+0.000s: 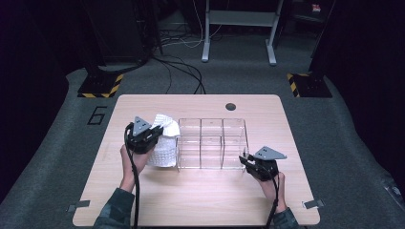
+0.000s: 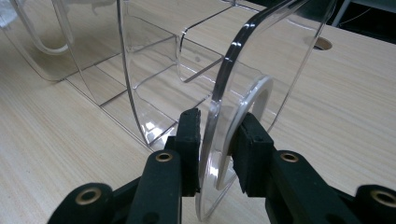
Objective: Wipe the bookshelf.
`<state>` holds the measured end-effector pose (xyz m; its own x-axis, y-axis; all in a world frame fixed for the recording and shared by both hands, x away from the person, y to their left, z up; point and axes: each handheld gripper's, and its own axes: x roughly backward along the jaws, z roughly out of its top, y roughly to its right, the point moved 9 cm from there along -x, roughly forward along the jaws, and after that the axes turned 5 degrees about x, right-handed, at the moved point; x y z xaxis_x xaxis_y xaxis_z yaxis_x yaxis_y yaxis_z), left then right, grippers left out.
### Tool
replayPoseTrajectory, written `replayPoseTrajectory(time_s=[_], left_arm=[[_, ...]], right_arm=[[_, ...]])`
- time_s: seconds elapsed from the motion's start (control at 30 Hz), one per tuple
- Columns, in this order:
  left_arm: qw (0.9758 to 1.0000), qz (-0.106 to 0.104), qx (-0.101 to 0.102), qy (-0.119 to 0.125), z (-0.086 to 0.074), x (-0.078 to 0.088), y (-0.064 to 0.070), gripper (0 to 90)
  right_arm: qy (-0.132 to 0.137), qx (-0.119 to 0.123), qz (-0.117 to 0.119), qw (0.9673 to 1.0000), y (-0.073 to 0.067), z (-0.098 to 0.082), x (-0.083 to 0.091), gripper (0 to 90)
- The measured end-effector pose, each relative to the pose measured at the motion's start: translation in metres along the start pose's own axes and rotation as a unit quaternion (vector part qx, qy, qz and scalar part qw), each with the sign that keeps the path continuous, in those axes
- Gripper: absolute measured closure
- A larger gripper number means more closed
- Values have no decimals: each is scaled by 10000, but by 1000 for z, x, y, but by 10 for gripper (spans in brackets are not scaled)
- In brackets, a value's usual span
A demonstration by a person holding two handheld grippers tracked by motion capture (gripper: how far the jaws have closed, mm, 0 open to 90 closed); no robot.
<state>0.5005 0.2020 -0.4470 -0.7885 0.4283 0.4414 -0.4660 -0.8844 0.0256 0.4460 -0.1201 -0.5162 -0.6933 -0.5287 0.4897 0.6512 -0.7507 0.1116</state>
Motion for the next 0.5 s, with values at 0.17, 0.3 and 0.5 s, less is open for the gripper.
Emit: replayPoseTrajectory(time_s=[0.17, 0.3, 0.5], left_arm=[[9999, -10, -25, -153, -2, -12, 0, 832], [9997, -126, 88, -215, -5, -18, 0, 831], [9989, -345, 71, -305, -11, -28, 7, 831]], right_arm=[[23, -5, 12, 10000, 0, 0, 0, 729], [42, -61, 22, 10000, 0, 0, 0, 729], [16, -61, 10, 10000, -1, 0, 0, 729]])
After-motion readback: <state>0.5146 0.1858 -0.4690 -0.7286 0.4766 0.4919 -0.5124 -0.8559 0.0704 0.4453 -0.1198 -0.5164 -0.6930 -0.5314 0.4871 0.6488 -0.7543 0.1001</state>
